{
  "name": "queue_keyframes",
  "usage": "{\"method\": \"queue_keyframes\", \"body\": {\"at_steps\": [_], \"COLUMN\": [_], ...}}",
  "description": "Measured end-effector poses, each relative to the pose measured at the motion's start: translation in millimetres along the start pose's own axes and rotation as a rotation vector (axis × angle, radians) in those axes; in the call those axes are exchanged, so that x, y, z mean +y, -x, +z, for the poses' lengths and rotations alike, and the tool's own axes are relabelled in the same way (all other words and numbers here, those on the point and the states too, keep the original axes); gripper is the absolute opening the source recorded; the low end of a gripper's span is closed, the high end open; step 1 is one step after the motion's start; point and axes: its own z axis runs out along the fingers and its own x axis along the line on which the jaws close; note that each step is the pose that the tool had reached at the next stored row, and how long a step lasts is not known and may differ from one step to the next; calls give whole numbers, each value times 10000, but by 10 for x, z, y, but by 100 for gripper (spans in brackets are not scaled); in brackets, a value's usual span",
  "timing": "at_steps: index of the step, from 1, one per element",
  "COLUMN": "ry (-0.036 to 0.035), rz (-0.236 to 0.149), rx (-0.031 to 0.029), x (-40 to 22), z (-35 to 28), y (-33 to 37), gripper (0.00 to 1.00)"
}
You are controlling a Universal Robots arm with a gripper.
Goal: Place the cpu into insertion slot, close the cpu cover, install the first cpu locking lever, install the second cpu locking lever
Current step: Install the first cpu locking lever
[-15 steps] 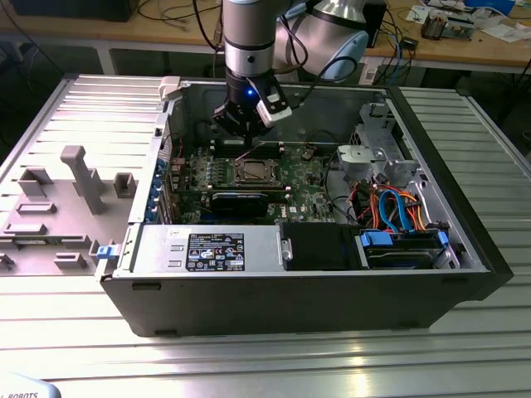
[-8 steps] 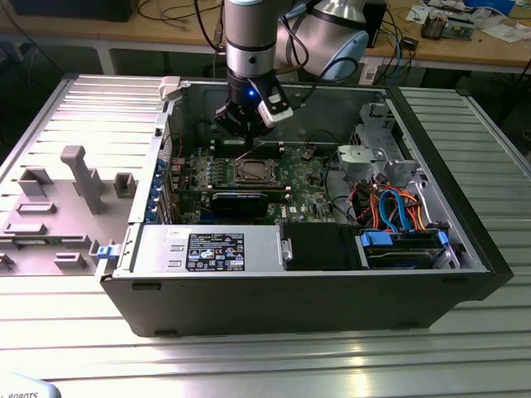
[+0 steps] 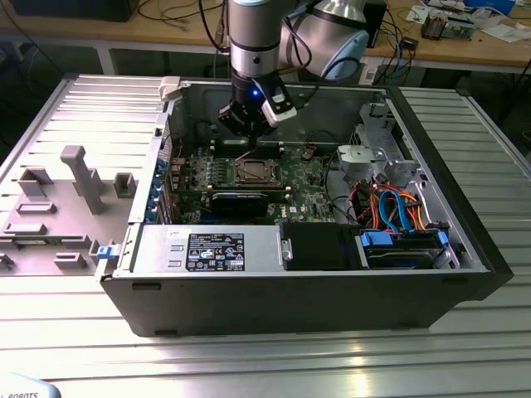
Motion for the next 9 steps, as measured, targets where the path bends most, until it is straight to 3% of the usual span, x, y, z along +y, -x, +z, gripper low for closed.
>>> {"method": "queue_keyframes", "body": {"at_steps": [9], "ry": [0], "rz": [0], "rx": [0], "x": [27], "z": [33], "y": [73], "gripper": [11]}}
